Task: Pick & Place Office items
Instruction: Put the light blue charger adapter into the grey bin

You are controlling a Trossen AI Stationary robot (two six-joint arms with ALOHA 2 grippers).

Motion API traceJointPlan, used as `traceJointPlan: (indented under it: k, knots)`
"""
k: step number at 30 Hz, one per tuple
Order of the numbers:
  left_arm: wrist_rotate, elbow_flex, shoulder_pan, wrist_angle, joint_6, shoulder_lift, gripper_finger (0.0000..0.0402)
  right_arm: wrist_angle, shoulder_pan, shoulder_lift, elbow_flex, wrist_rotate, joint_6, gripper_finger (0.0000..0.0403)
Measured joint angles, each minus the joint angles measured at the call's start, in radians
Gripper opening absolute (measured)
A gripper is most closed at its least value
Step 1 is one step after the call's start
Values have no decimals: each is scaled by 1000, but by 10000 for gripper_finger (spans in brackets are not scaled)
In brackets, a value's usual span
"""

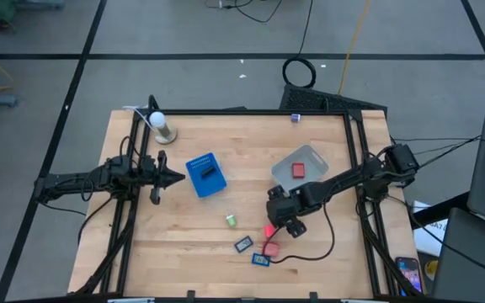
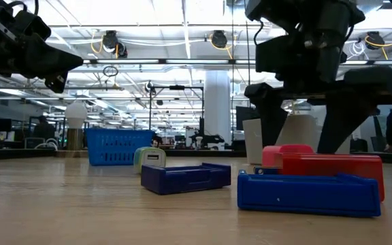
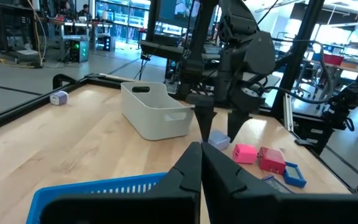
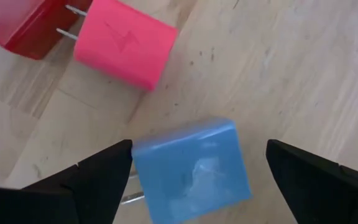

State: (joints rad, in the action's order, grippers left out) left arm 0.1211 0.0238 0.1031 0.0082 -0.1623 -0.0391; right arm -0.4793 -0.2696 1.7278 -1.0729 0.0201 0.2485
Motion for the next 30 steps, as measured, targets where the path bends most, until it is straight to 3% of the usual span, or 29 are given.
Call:
traceJointPlan:
  k: [11, 21, 30]
  knots:
    - [0, 0, 0, 0, -17, 0, 27, 7, 21, 54, -1, -98, -33, 356]
    - [0, 0, 0, 0, -5, 0, 3, 23, 21, 49, -1, -156, -106, 266]
    - [0, 0, 0, 0, -8, 0, 25, 21, 19, 49, -1, -156, -108, 262]
